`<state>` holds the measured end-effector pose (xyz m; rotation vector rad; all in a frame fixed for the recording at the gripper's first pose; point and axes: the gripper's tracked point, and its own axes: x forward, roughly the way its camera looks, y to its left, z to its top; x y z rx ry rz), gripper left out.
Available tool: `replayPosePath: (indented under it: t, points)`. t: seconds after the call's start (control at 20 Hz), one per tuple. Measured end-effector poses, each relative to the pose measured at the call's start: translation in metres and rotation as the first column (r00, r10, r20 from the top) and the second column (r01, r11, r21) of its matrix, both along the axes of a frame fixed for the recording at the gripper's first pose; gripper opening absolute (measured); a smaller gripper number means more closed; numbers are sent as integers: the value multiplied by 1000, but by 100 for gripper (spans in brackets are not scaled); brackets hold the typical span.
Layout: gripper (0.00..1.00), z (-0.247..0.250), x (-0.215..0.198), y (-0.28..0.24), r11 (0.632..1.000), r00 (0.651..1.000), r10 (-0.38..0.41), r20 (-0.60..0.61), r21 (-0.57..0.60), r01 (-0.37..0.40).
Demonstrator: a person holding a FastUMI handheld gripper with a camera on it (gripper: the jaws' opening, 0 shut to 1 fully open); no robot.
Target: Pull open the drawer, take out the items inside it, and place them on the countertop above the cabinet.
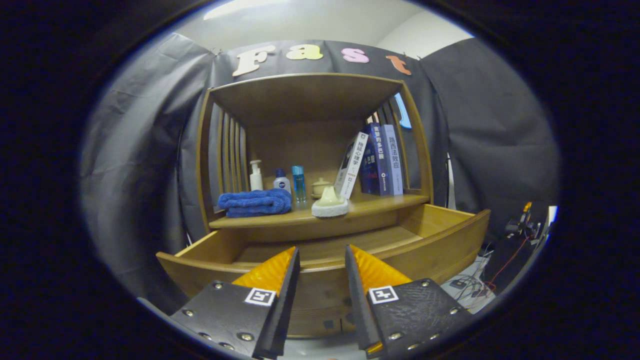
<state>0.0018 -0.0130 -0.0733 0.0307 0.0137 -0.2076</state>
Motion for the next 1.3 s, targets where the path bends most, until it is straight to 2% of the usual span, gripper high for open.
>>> replayPosePath:
  t: [0.1,0.25,0.45,0.65,0.8,1.3]
  points:
    - [53,-3,-13,-3,1000,1000,-11,-13,-11,11]
    - [53,-15,-11,-7,999,1000,-3,-26,34,4]
    - [53,-30,2,2,998,993,69,-100,18,-67]
    - [54,-26,6,0,993,993,107,-51,53,-104]
    - [54,-14,13,-2,993,996,93,11,69,-94]
    - [55,-17,88,-9,987,989,146,-8,74,-145]
